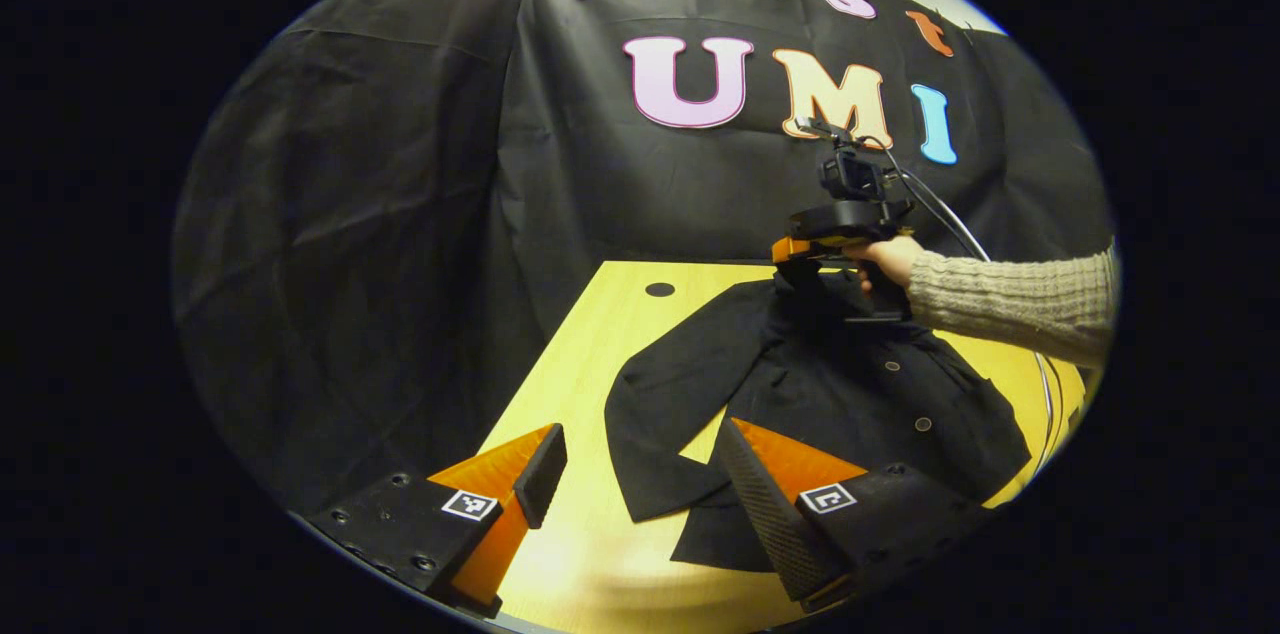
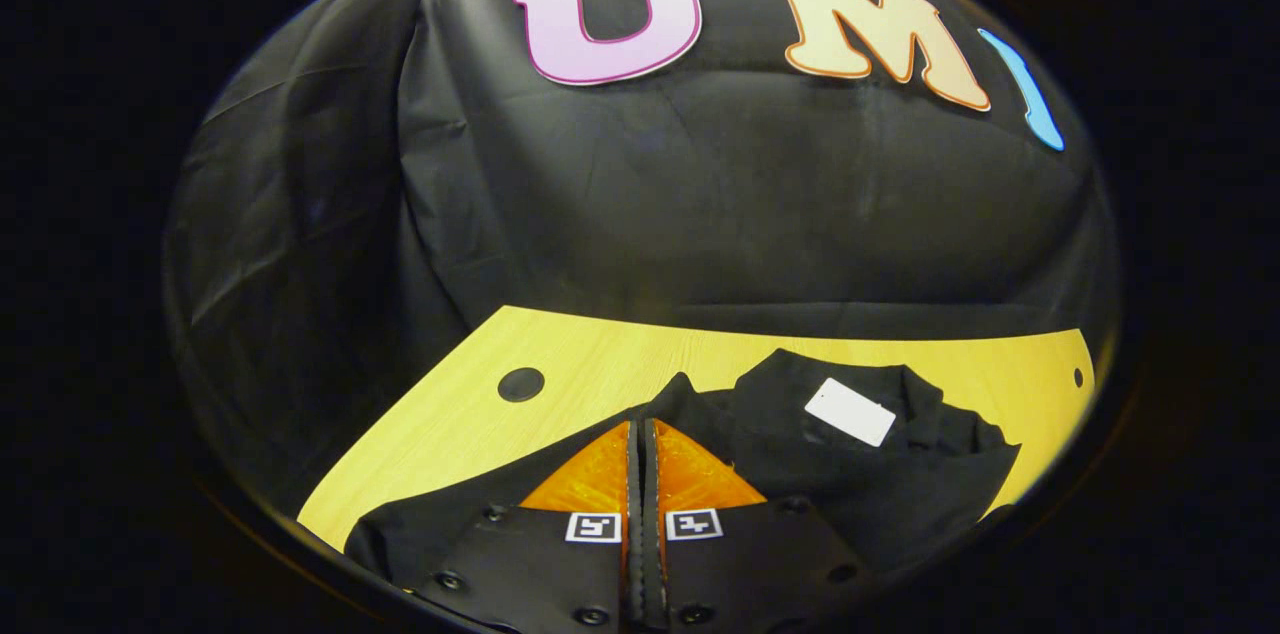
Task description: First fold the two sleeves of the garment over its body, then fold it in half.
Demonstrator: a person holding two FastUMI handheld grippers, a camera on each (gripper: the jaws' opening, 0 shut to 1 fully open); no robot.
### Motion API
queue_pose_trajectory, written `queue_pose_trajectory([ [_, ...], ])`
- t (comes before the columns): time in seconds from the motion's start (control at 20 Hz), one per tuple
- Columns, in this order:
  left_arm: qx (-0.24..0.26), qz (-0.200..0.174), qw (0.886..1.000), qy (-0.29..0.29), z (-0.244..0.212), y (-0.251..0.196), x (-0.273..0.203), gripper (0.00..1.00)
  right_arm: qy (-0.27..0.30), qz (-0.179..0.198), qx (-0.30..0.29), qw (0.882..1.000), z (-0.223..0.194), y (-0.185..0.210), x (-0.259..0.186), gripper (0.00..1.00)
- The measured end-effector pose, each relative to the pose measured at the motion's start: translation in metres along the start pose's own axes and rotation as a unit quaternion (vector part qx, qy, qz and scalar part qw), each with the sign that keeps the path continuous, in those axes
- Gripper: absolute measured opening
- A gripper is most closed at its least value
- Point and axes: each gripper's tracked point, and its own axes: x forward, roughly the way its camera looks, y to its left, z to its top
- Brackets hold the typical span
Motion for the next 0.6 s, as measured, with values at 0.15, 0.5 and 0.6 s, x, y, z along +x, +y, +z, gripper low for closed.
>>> queue_pose_trajectory([
  [0.15,-0.010,0.000,1.000,0.013,-0.009,-0.001,0.007,0.94,0.014,-0.005,-0.002,1.000,-0.013,-0.001,0.016,0.02],
  [0.5,-0.020,-0.008,0.999,0.027,-0.019,0.000,0.007,0.94,0.049,0.007,-0.017,0.999,-0.045,0.005,0.039,0.07],
  [0.6,-0.020,-0.009,0.999,0.028,-0.019,0.000,0.009,0.94,0.057,0.005,-0.015,0.998,-0.047,0.009,0.033,0.24],
])
